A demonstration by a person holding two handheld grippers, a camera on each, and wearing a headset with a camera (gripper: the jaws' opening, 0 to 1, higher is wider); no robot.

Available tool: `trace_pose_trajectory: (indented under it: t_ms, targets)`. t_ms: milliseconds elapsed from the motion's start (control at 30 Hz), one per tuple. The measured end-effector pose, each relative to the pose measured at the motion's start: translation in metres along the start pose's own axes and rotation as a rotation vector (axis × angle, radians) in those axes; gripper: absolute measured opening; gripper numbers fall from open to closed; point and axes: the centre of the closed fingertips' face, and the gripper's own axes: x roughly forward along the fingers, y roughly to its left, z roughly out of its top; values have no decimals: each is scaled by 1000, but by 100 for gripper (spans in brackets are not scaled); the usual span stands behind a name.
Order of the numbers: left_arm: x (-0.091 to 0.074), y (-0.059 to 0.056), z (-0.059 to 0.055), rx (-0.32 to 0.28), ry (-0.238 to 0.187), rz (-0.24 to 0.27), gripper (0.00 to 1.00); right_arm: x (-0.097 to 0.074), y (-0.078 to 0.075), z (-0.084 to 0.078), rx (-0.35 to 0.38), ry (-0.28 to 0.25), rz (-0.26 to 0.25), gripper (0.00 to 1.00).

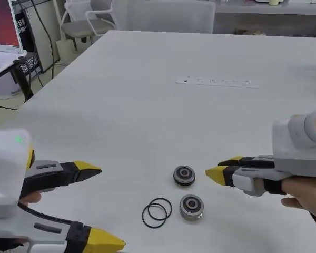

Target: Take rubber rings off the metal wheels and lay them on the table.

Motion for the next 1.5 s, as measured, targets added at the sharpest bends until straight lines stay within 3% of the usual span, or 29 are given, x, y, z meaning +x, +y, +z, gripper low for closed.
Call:
trace_pose_trajectory:
  t_ms: [167, 433, 600, 900, 1033, 1167, 1367, 1500]
  targets:
    - [-1, 3, 4, 61, 36, 3, 82, 0, -5, -5, 1, 17, -11, 20]
    - [7, 11, 42, 172, 24, -17, 81, 0, -6, -9, -15, 30, -13, 20]
    - [20, 16, 70, 253, 6, -49, 80, -1, -9, -9, -27, 31, -22, 20]
    - [52, 22, 95, 321, -7, -106, 74, -3, -14, -9, -18, 24, -33, 20]
    - [70, 25, 98, 331, -10, -116, 71, -4, -15, -9, -19, 24, -35, 20]
    - [83, 20, 97, 326, -21, -147, 69, -4, -16, -9, -20, 24, -39, 20]
    - [103, 23, 89, 319, -9, -152, 65, -4, -17, -13, -25, 36, -43, 20]
    - [114, 33, 77, 292, 12, -132, 57, -4, -15, -14, -41, 47, -44, 20]
